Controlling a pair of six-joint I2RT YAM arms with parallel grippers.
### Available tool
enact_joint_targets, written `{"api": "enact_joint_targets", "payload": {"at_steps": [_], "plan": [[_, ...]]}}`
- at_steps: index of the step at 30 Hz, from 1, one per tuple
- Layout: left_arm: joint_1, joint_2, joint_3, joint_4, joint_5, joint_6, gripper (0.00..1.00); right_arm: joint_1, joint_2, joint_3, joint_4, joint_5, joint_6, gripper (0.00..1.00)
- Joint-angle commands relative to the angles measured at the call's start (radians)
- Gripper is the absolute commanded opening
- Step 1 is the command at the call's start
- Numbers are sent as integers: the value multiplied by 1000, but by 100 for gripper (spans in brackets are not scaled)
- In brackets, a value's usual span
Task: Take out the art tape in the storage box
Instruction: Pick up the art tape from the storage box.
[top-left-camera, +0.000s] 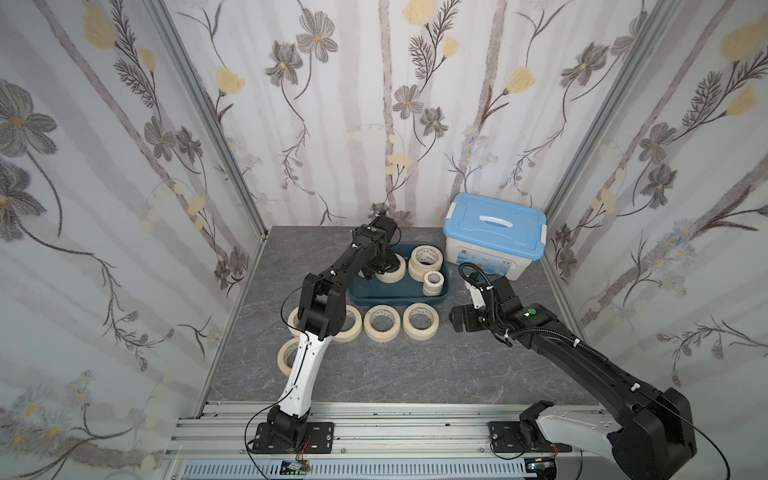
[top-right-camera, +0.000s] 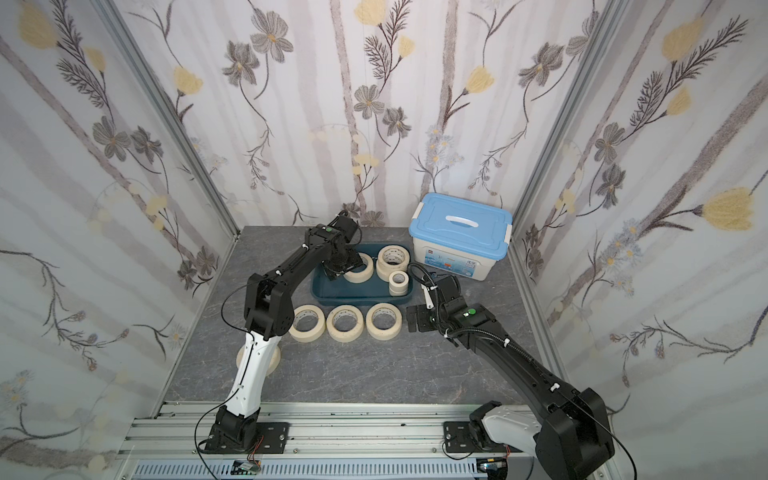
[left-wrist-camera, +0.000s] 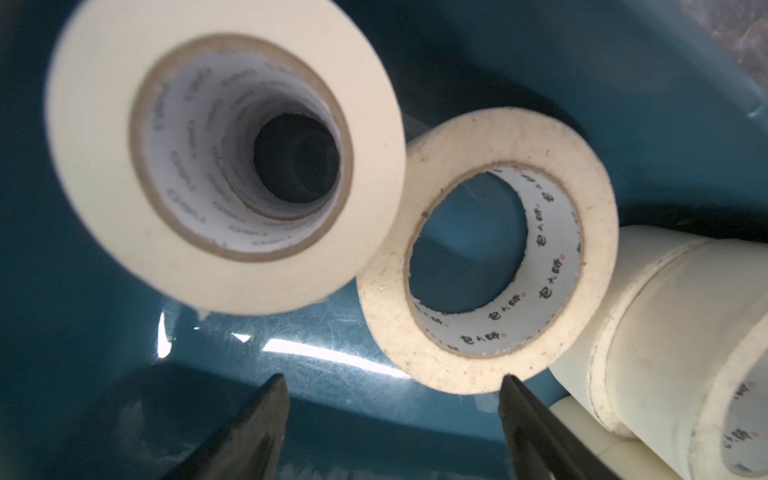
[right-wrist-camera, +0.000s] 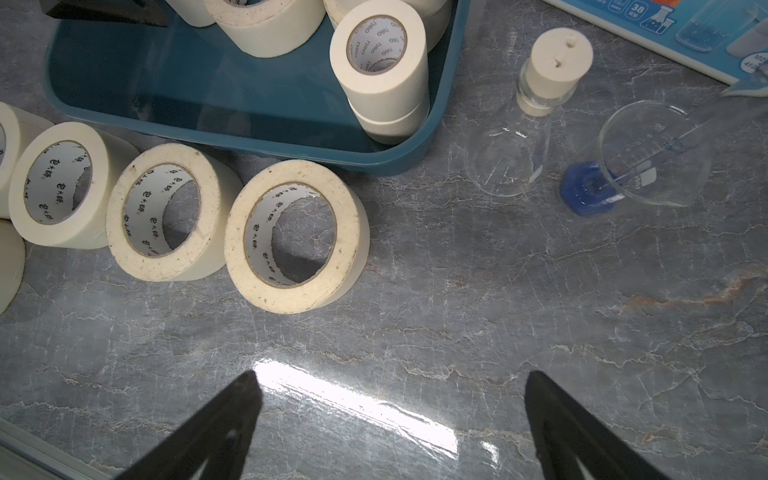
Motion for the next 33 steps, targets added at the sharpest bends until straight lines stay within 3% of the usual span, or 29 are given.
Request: {"api": "enact_joint_targets", "payload": {"at_steps": [1, 18, 33], "plan": [[-1, 25, 18, -25, 16, -10, 79, -2, -5, -5, 7, 11, 9, 100], [1, 105, 65, 1, 3, -64, 71, -2, -6, -20, 8, 13, 6, 100], [-3, 85, 53, 3, 22, -48, 37, -2, 2, -18, 7, 14, 4, 100]]}}
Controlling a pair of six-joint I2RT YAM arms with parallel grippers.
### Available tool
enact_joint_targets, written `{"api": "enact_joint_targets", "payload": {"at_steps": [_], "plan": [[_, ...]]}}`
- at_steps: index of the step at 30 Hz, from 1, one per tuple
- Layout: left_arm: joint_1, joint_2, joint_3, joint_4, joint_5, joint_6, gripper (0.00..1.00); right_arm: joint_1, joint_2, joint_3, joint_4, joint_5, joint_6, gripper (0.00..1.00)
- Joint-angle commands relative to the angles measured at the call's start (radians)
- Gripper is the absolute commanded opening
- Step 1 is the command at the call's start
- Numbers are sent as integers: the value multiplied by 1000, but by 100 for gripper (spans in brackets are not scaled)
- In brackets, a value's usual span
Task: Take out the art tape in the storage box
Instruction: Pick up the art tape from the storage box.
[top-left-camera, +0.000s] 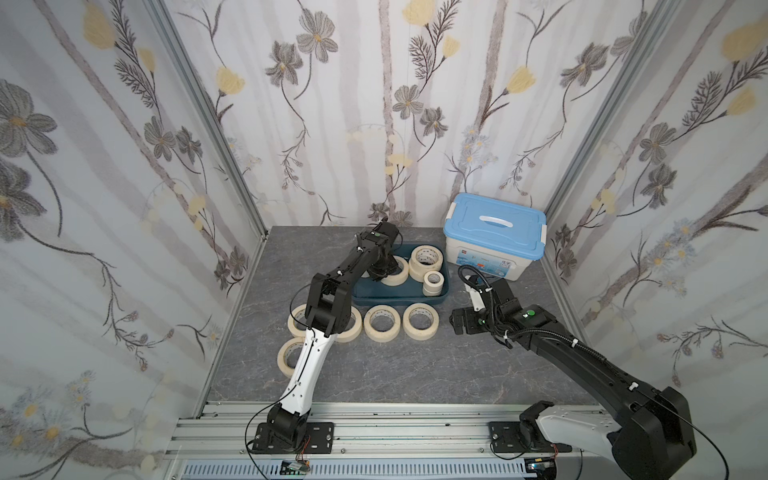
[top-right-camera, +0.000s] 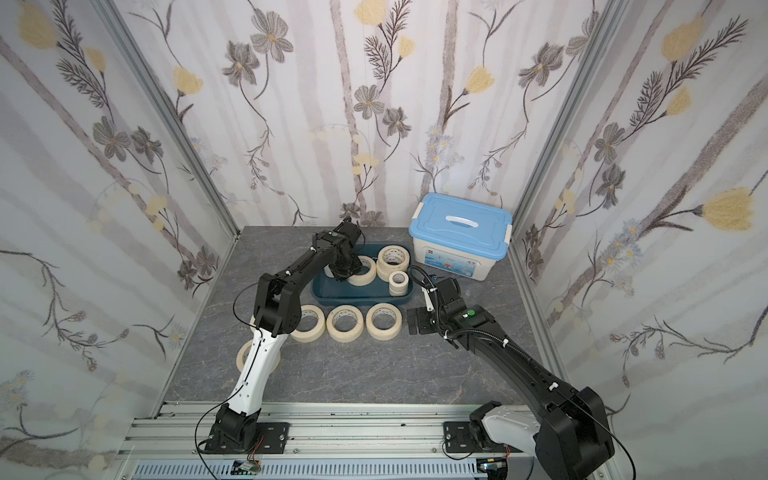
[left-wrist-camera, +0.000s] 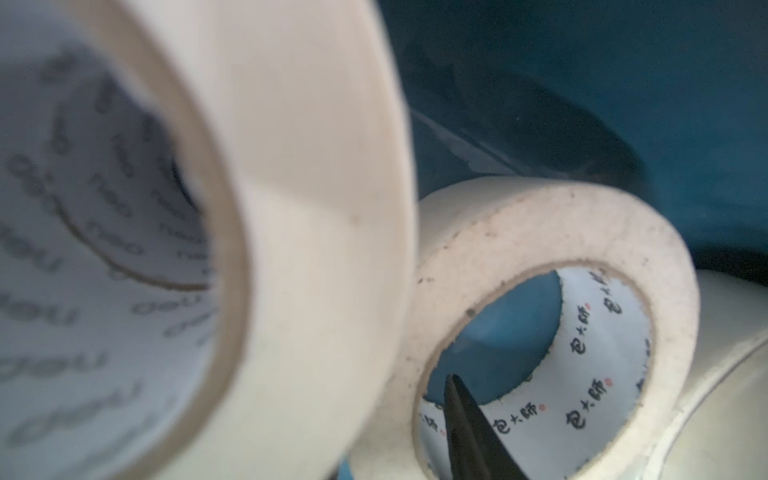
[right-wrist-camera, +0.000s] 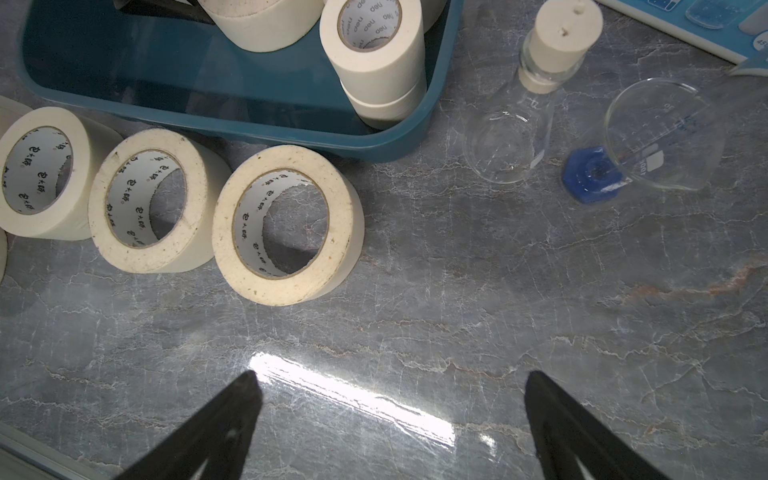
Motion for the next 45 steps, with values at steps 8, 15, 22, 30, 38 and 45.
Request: {"api": "enact_joint_targets", "payload": {"at_steps": [8, 15, 22, 30, 38, 45], "plan": [[-11, -74, -52, 3, 6, 14, 27, -2, -8, 2, 7, 11, 10, 100], [-12, -128, -94, 7, 2, 27, 23, 0, -17, 2, 7, 11, 13, 100], [-12, -224, -175, 18, -19, 47, 21, -1, -31, 3, 6, 10, 13, 100], [-12, -404, -333, 38, -42, 89, 20, -2, -42, 8, 6, 7, 16, 100], [-12, -615, -566, 56, -45, 105, 20, -1, -58, 12, 6, 4, 17, 100], [-13, -793, -775, 63, -48, 99, 19, -1, -68, 9, 6, 5, 17, 100]]}}
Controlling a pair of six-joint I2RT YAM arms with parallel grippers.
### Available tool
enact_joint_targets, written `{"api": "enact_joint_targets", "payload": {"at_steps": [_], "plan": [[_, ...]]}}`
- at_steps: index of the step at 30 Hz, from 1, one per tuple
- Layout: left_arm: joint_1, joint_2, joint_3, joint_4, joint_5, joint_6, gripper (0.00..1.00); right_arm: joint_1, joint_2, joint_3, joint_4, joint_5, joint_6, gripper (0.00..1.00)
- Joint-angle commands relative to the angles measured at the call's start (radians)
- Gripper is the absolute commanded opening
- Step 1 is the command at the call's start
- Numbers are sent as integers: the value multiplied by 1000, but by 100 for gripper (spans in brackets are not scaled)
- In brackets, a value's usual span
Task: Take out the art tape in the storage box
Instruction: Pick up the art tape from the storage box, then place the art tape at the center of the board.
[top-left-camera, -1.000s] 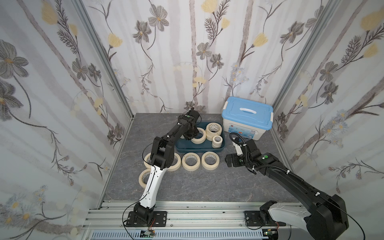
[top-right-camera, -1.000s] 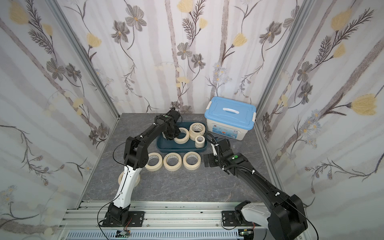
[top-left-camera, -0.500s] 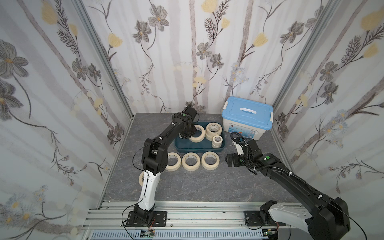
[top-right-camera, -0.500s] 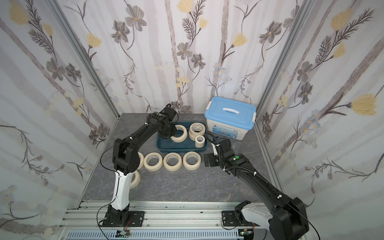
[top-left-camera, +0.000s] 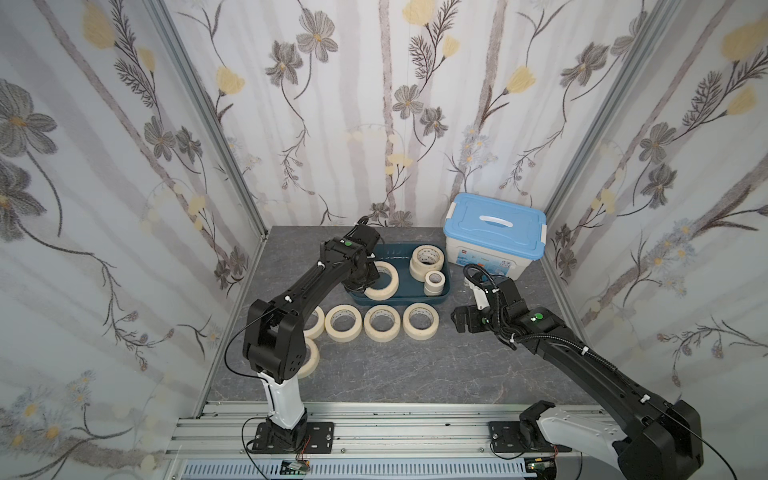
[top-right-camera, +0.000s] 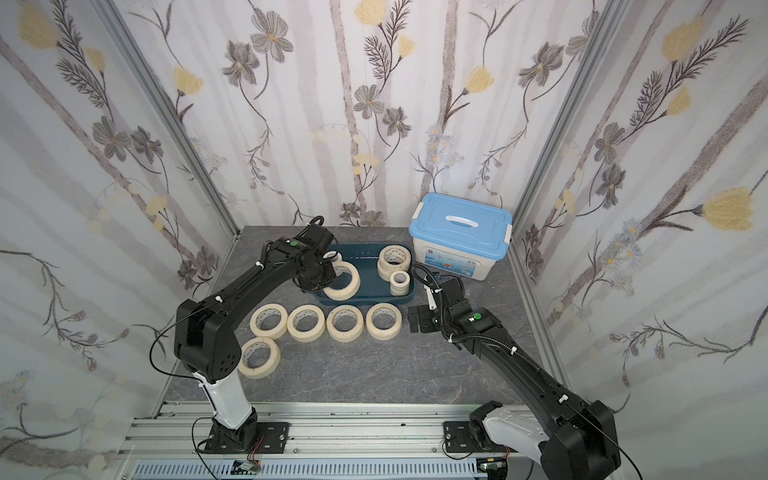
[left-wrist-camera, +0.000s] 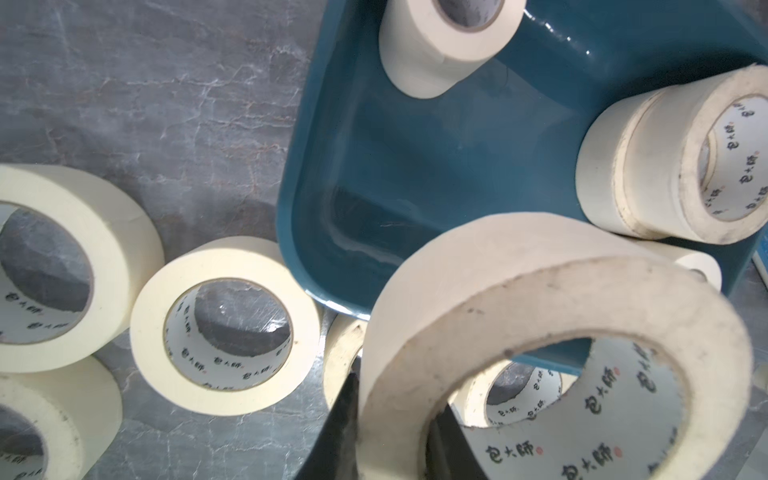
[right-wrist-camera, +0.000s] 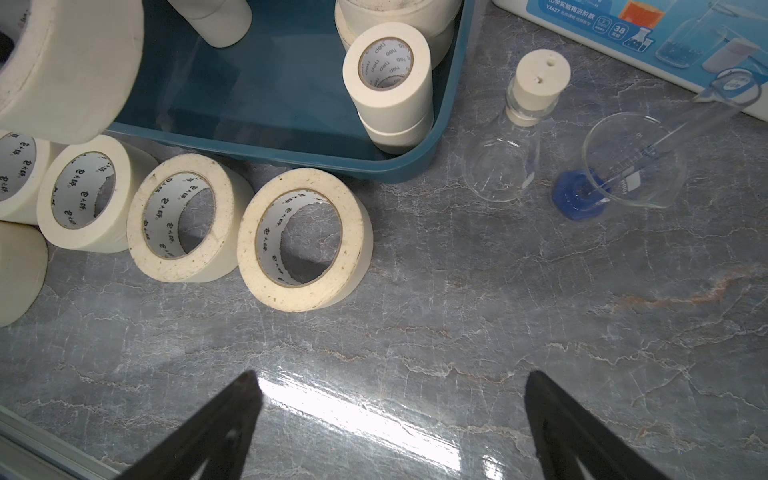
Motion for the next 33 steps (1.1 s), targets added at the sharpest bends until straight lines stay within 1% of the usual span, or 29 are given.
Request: {"api": "enact_joint_targets", "payload": {"at_steps": [1, 10, 14, 17, 26, 29, 33], "plan": [[-1, -71, -69, 15, -15, -6, 19, 0, -6, 3, 7, 5, 14, 100], [-1, -290, -313, -21, -14, -32, 19, 0, -9, 5, 6, 3, 16, 100], [0, -376, -380, -62, -11, -40, 19, -1, -12, 5, 6, 2, 19, 100], [0, -431, -429, -84, 11, -54, 19, 0, -10, 5, 6, 2, 23, 100], [0, -576, -578, -171, 27, -102, 18, -1, -9, 6, 6, 5, 29, 100], [0, -601, -621, -183, 35, -115, 18, 0, -2, 9, 6, 5, 31, 100], [0, -610, -640, -214, 18, -113, 18, 0, 8, 15, 6, 5, 31, 100]]}}
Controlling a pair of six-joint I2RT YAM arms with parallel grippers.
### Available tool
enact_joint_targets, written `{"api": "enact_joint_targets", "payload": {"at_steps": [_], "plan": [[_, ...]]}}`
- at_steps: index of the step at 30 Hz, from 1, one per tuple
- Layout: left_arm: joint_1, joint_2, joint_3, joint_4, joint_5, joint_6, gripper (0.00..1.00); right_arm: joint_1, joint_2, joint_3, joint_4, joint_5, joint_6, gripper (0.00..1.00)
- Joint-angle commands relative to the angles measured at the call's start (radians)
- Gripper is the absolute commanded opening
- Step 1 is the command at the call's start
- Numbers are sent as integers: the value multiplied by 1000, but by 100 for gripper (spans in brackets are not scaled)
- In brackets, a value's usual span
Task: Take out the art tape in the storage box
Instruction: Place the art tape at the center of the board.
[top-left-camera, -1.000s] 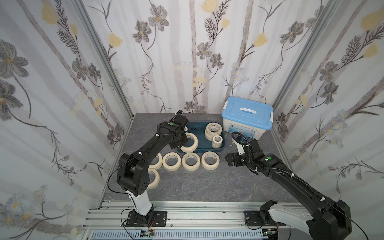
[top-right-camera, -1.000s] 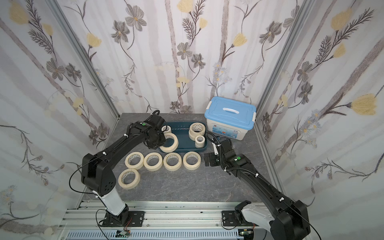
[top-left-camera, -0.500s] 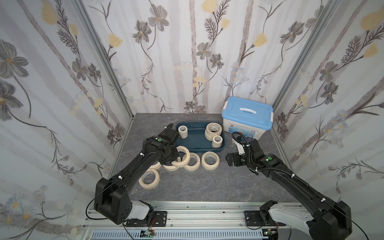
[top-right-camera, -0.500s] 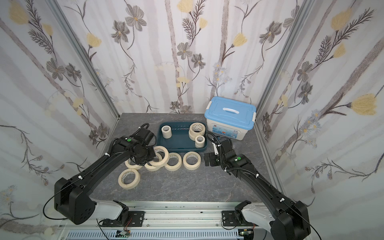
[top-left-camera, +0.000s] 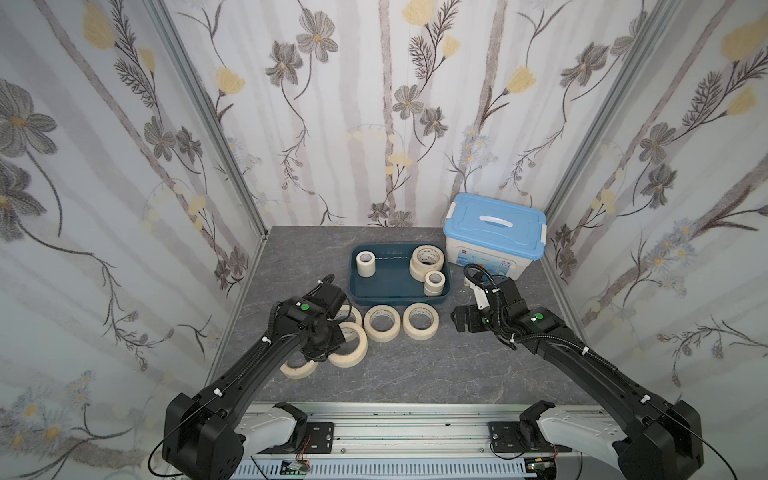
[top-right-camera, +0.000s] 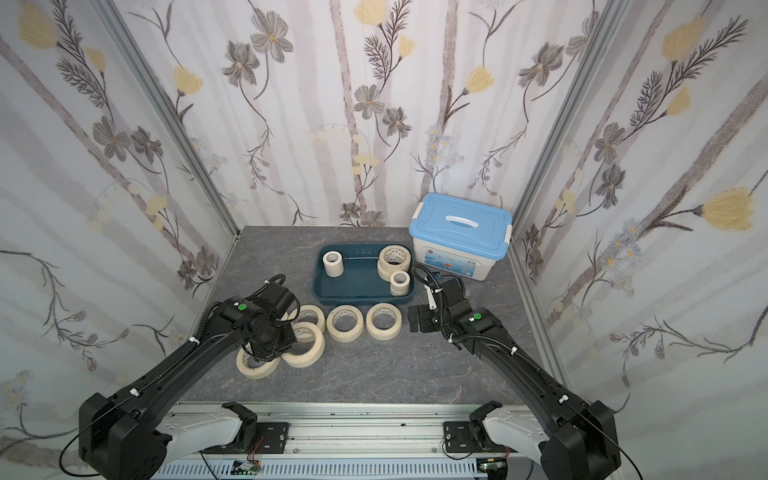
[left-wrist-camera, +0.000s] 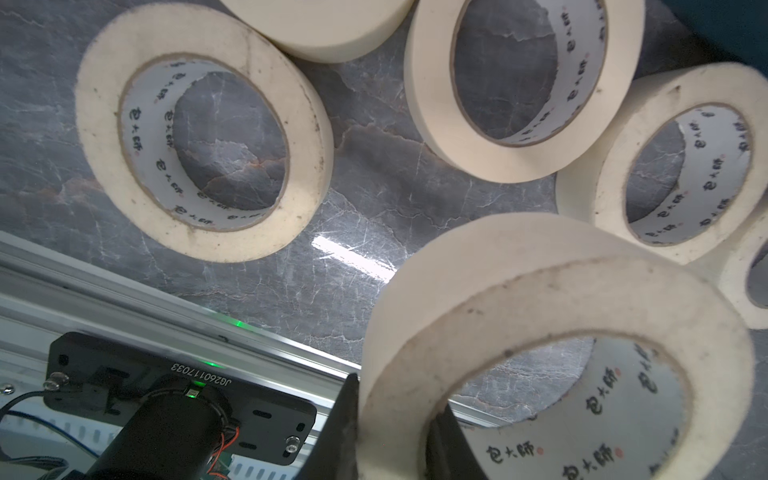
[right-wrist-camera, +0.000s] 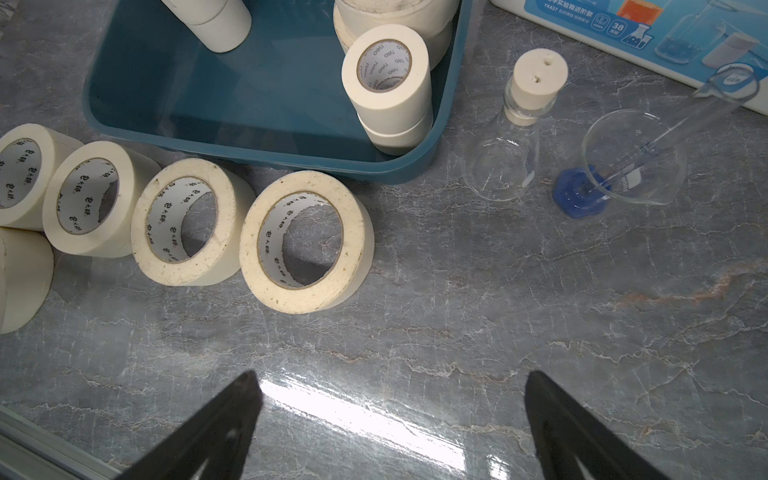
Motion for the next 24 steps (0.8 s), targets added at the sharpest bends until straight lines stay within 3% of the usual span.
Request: {"api": "enact_joint_targets", "payload": {"at_steps": [1, 9, 24], "plan": [[0, -9, -11, -40, -8, -16, 18, 0, 7, 12, 7, 4, 12, 100], [0, 4, -73, -29, 1, -18, 16, 0, 30, 25, 7, 3, 11, 100], [-1, 72, -243, 200, -41, -106, 16, 0, 57, 36, 7, 4, 0, 100]]}}
